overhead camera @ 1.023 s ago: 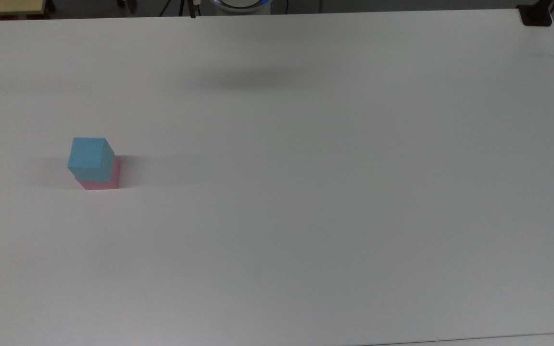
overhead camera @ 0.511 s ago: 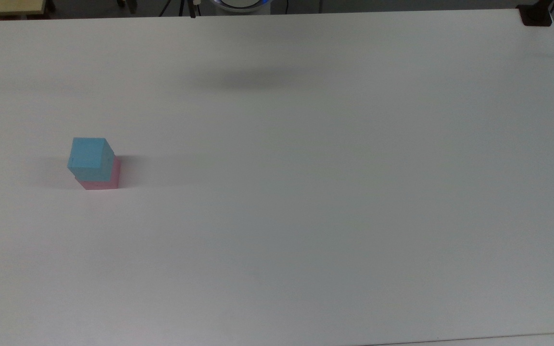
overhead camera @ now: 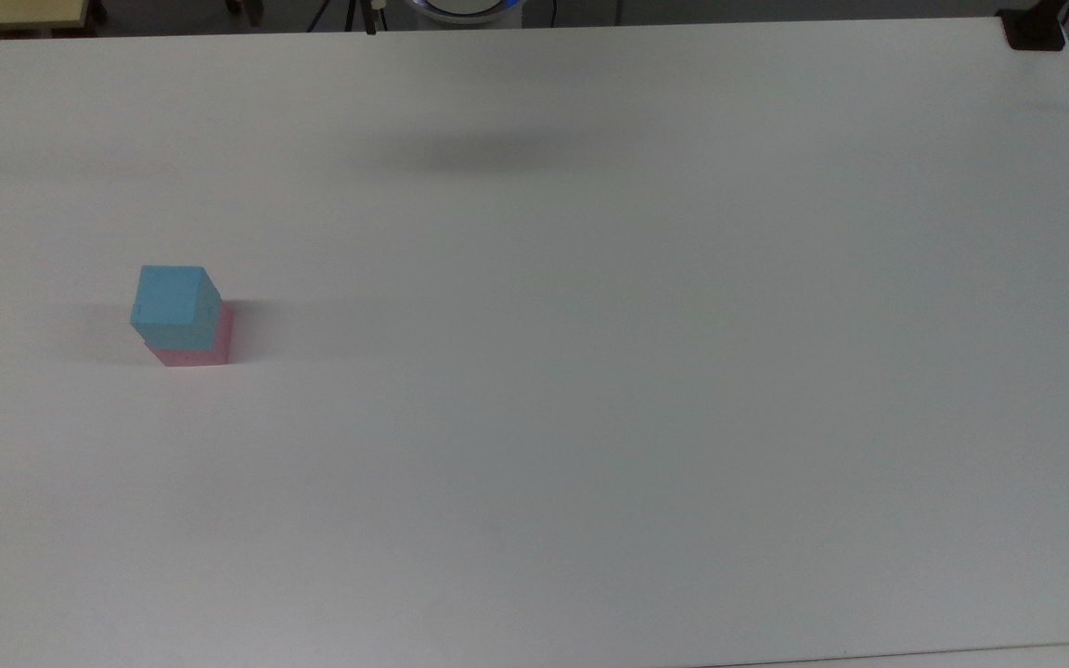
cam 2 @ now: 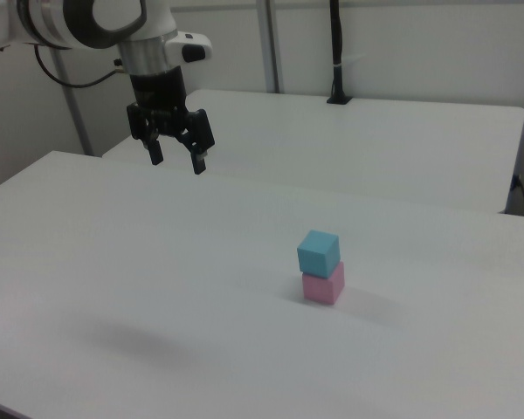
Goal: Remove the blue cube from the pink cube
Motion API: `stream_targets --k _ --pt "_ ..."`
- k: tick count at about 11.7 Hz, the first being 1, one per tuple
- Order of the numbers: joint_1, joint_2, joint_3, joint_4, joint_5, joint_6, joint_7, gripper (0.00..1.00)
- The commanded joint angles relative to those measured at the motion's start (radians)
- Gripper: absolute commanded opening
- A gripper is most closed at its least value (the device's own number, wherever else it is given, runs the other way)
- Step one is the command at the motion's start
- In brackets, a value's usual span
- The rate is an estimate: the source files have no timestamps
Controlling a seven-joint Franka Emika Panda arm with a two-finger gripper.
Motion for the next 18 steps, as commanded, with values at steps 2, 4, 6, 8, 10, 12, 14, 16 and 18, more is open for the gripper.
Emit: stream_targets --k 2,4,6,8,10,12,14,16,18 --pt "-0.024 0.035 -0.003 -0.014 -0.019 0.093 -0.074 1.0" --pt "-0.038 0.069 -0.014 0.002 -0.024 0.135 -0.175 1.0" --pt "-0.076 0.098 -0.014 0.015 -0.025 0.141 -0.293 1.0" --pt "-0.125 0.135 -0.013 0.003 -0.015 0.269 -0.294 1.0" --pt "-0.145 0.201 -0.014 0.002 -0.009 0.373 -0.285 1.0" --pt "-0.167 0.254 -0.013 0.001 -0.007 0.455 -0.218 1.0" --pt "-0.17 0.291 -0.013 -0.008 -0.007 0.53 -0.153 1.0" --pt "-0.191 0.32 -0.013 -0.027 -0.01 0.602 -0.139 1.0" --pt "-0.208 0.354 -0.013 -0.031 -0.006 0.657 -0.124 1.0"
